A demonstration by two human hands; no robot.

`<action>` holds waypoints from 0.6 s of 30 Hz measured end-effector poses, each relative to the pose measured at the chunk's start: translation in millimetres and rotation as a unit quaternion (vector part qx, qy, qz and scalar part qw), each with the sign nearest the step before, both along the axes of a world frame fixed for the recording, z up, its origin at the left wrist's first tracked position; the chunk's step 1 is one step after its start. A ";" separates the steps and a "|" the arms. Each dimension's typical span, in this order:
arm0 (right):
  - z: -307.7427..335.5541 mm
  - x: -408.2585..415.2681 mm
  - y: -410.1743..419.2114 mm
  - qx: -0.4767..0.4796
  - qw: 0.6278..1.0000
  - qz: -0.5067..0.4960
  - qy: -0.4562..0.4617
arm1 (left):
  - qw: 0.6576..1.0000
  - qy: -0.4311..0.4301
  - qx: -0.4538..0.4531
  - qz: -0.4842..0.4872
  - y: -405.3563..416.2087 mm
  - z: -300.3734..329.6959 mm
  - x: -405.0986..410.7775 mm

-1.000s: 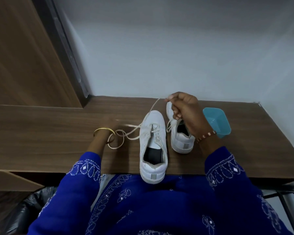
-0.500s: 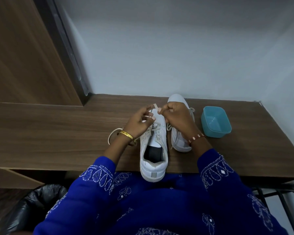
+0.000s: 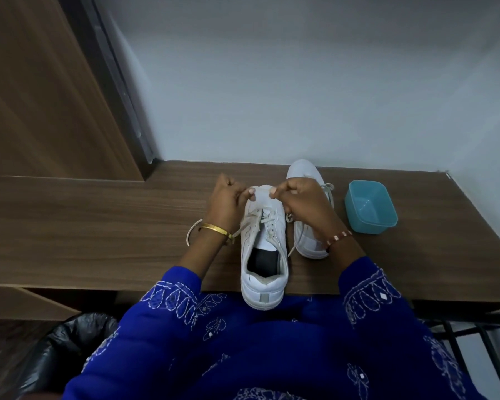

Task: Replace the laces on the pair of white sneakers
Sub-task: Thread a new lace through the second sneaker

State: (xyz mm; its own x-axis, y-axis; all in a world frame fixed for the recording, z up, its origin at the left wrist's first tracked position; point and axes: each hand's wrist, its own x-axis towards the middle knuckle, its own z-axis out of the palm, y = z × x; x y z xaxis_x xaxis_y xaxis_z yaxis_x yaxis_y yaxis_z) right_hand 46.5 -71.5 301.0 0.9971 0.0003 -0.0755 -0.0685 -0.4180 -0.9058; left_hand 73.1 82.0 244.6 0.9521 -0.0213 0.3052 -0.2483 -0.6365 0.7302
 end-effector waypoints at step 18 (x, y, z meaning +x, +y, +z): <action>-14.0 -2.0 -3.9 0.017 0.999 0.030 0.017 | 0.982 0.126 -0.119 -0.081 -8.4 0.9 -17.7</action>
State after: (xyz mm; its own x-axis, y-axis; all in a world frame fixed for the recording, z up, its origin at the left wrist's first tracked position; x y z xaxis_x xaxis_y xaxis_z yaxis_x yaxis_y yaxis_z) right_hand 44.5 -75.4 287.0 0.9921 0.0639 -0.1080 -0.0747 -0.3909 -0.9174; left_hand 55.4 73.6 245.5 0.9880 -0.1348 0.0752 -0.1245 -0.4083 0.9043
